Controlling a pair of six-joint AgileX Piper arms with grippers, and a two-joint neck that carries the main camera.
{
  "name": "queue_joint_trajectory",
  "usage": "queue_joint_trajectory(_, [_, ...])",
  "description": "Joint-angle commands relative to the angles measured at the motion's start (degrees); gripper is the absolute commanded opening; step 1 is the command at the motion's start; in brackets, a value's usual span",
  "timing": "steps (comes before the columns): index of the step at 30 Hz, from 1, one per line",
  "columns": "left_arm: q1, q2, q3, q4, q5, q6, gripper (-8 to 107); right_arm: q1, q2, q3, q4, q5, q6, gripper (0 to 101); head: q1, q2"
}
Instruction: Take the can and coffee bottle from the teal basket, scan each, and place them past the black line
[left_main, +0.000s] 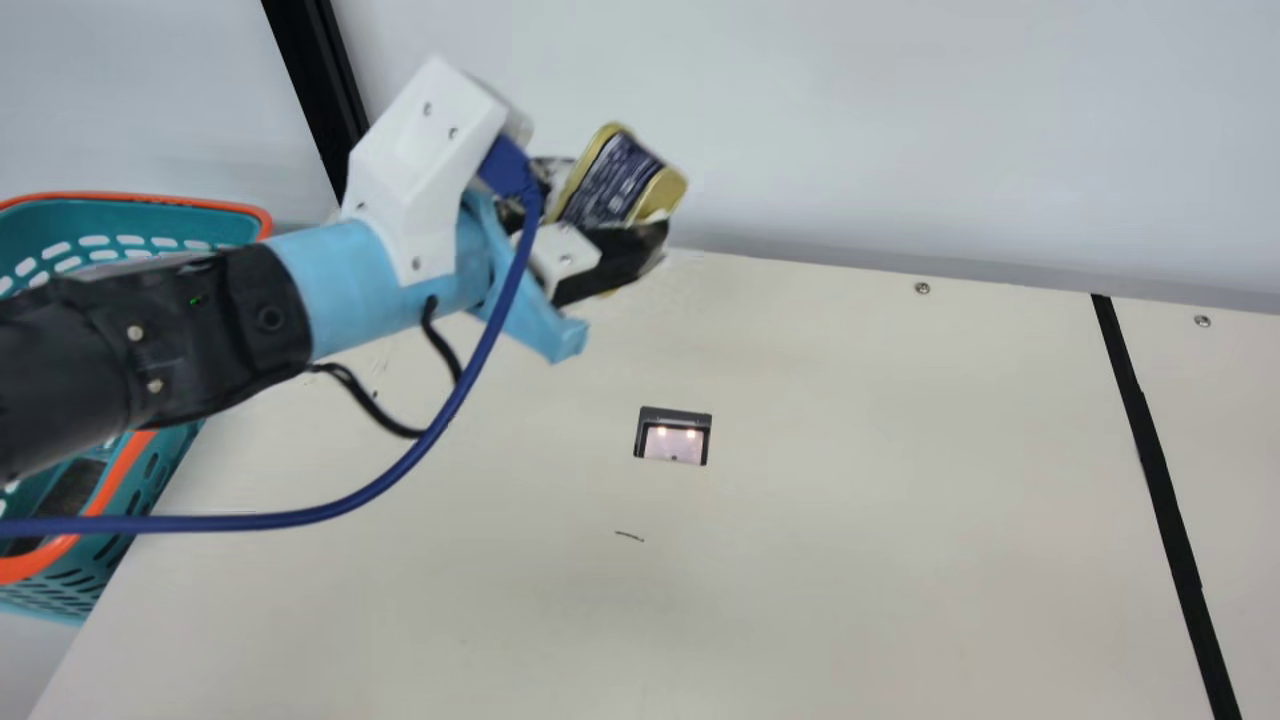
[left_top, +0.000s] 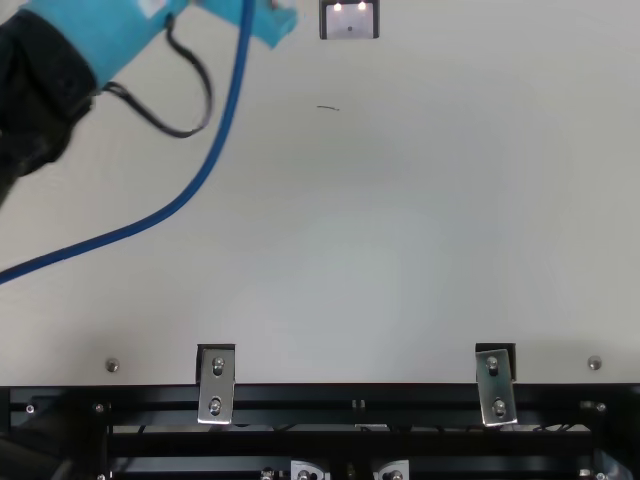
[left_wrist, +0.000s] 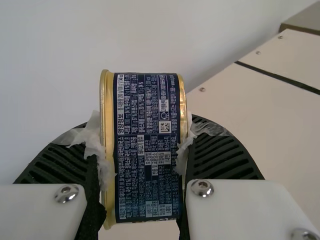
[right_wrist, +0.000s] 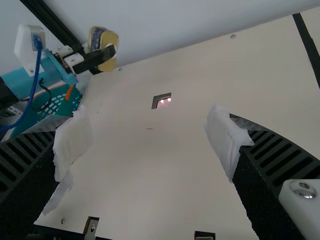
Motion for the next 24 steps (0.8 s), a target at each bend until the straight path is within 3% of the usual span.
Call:
queue_joint_trajectory(1, [0.0,0.0,0.0,0.0,0.0,0.0,10,0.0,0.0,0.0,0.0,0.0,0.0,101,-0.4,-0.4])
queue_joint_trajectory(6, [5.0,-1.3,-1.1,16.2,-6.1,-7.1,10,0.0,0.0,0.0,0.0,0.0,0.0,101,-0.4,-0.4])
queue_joint_trajectory(11, [5.0,-1.3,-1.0,22.6,-6.7,-7.4,10,0.0,0.0,0.0,0.0,0.0,0.0,101,-0.4,-0.4])
queue_joint_trajectory(18, [5.1,-0.9,-0.5,21.3,-6.8,-5.3,10,0.0,0.0,0.0,0.0,0.0,0.0,101,-0.4,-0.4])
queue_joint_trajectory(24, [3.3,1.4,-2.6,14.2,-4.8,-0.9,10,0.0,0.0,0.0,0.0,0.0,0.0,101,-0.4,-0.4])
